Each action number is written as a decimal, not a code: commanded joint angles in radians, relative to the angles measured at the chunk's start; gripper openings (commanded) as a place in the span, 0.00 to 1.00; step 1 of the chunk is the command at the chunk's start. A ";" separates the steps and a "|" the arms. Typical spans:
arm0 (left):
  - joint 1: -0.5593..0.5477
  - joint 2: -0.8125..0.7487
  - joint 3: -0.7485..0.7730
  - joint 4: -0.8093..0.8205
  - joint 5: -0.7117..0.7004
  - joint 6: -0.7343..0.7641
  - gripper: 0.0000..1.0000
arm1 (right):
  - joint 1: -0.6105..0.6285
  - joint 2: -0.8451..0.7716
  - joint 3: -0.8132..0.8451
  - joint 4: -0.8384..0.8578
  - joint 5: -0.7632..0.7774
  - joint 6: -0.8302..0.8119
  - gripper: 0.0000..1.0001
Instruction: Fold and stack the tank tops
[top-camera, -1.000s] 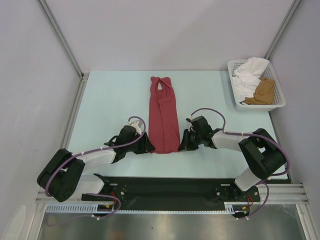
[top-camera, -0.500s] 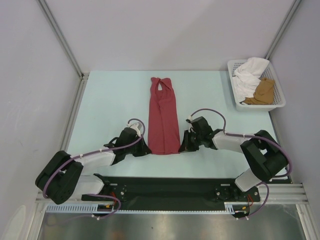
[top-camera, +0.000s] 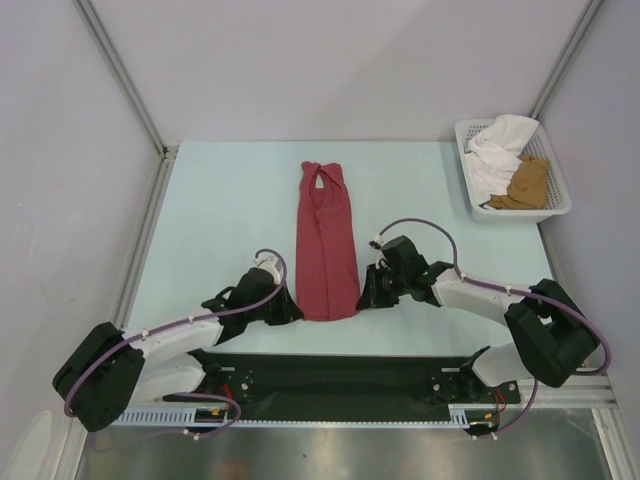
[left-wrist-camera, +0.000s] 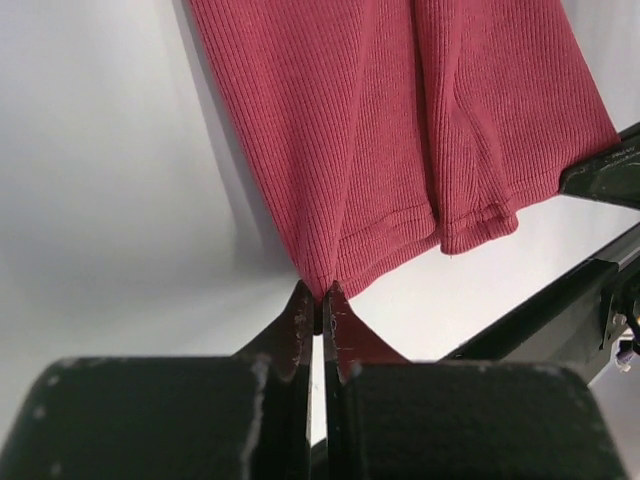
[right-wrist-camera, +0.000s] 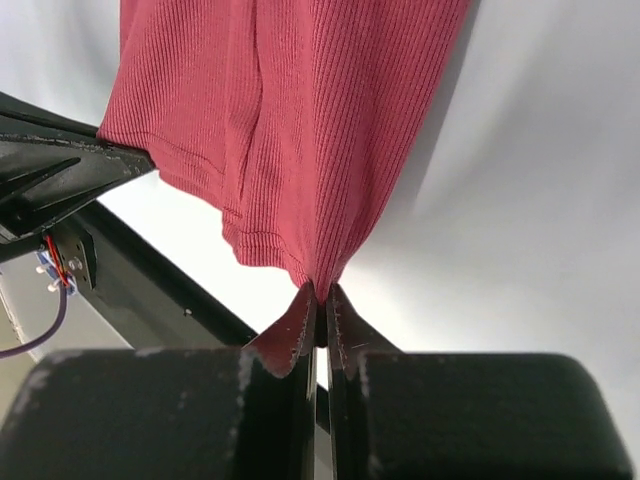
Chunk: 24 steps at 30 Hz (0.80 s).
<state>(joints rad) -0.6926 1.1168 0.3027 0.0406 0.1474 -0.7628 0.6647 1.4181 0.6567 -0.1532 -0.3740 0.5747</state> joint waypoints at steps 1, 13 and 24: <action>-0.015 -0.035 0.024 -0.060 -0.040 -0.040 0.03 | 0.006 -0.044 0.021 -0.042 0.007 -0.016 0.00; -0.012 0.063 0.257 -0.203 -0.074 0.025 0.01 | -0.007 0.024 0.211 -0.124 0.020 -0.073 0.00; 0.074 0.158 0.452 -0.297 -0.118 0.109 0.00 | -0.080 0.163 0.391 -0.138 -0.003 -0.098 0.00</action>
<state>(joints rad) -0.6464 1.2530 0.6777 -0.2272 0.0563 -0.7052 0.5995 1.5562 0.9646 -0.2825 -0.3725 0.4995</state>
